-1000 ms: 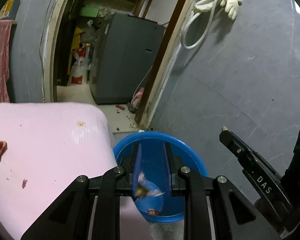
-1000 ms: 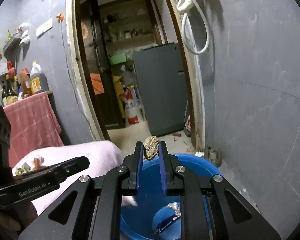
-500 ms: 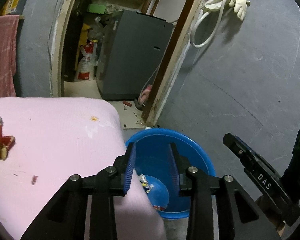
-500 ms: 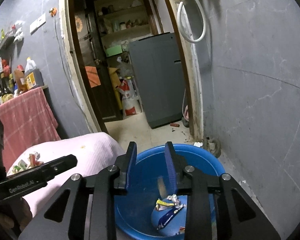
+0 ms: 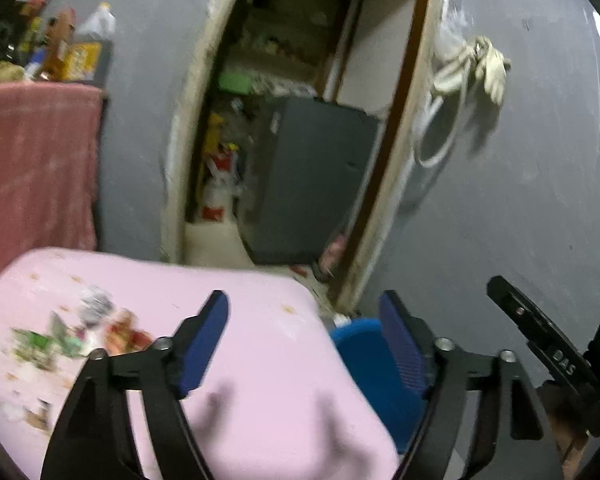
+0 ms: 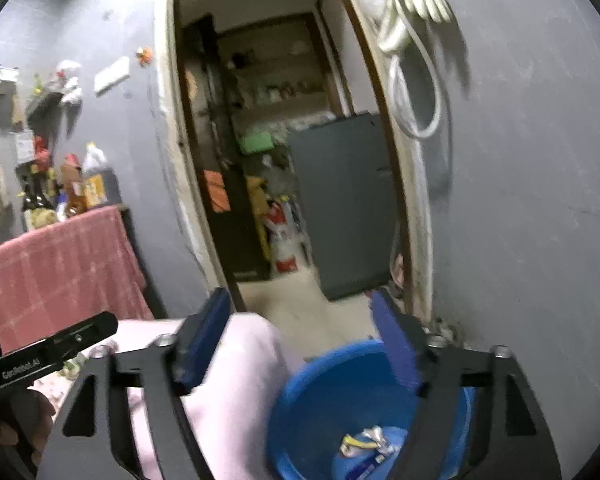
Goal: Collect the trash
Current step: 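Move both grippers back over the trash pile on the table, then grasp a brown scrap with the right gripper while the left gripper grasps a green wrapper, then carry both items over the blue basin and open both grippers to drop them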
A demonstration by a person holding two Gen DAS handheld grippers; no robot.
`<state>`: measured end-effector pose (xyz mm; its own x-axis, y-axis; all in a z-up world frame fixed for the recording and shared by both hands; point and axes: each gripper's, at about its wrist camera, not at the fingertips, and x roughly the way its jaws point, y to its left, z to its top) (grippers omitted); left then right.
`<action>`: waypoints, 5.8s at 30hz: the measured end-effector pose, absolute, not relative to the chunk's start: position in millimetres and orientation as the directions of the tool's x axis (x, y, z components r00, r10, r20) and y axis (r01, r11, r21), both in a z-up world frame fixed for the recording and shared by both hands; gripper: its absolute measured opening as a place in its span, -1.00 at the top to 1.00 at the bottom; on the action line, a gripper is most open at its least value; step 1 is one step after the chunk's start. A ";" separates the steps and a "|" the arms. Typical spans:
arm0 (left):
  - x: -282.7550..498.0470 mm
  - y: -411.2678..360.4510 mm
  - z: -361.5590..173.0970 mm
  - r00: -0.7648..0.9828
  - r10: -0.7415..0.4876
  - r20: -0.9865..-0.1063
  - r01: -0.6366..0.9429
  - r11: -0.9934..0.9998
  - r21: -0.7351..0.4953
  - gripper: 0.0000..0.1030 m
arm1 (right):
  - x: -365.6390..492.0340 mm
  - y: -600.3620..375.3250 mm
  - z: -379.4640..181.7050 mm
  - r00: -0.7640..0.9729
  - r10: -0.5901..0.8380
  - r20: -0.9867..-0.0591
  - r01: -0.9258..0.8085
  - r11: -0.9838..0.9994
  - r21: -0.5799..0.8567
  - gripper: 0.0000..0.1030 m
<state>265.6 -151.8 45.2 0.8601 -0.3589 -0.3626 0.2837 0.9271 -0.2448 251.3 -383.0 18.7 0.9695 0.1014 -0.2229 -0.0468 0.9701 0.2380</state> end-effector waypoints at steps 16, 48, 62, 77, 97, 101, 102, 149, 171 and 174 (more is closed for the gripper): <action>219.7 -34.0 75.7 0.974 -0.087 -0.209 0.056 0.987 -0.150 -0.96 | 232.1 -286.0 61.7 0.982 0.189 0.008 -0.188 0.971 0.148 -1.00; 253.4 51.2 -17.0 0.851 -0.103 -0.515 0.024 0.987 -0.158 -0.89 | 322.0 -158.1 -26.5 0.774 0.354 -0.524 -0.409 0.912 0.012 -0.43; 286.1 51.3 -40.0 0.712 -0.236 -0.661 0.092 0.965 -0.245 0.11 | 341.0 -147.9 -51.6 0.634 0.403 -0.660 -0.489 0.870 0.063 0.04; 289.6 52.0 -40.6 0.700 -0.234 -0.674 0.076 0.964 -0.256 0.47 | 351.8 -114.0 -56.1 0.584 0.368 -0.724 -0.557 0.830 -0.027 0.38; 291.4 51.2 -41.8 0.696 -0.233 -0.679 0.065 0.962 -0.264 0.51 | 364.2 -116.8 -60.8 0.507 0.446 -0.738 -0.579 0.810 0.093 0.80; 291.5 51.7 -42.4 0.696 -0.234 -0.679 0.065 0.962 -0.265 0.51 | 366.1 -117.7 -60.4 0.507 0.452 -0.734 -0.571 0.814 0.107 0.81; 291.4 52.2 -42.2 0.696 -0.234 -0.678 0.065 0.962 -0.265 0.51 | 366.7 -117.3 -60.4 0.506 0.452 -0.734 -0.571 0.814 0.108 0.81; 263.9 53.1 -18.2 0.809 -0.235 -0.539 0.087 0.955 -0.285 0.75 | 335.7 -127.9 -52.5 0.596 0.445 -0.668 -0.575 0.817 0.030 0.70; 214.3 -111.1 67.6 0.919 -0.348 -0.185 0.330 0.936 -0.119 0.75 | 227.0 -288.6 64.8 0.956 0.276 -0.097 -0.276 0.961 0.016 0.70; 223.6 -134.9 68.5 0.900 -0.390 -0.196 0.371 0.920 -0.123 0.75 | 224.9 -311.4 64.2 0.969 0.231 -0.089 -0.229 0.973 0.030 0.70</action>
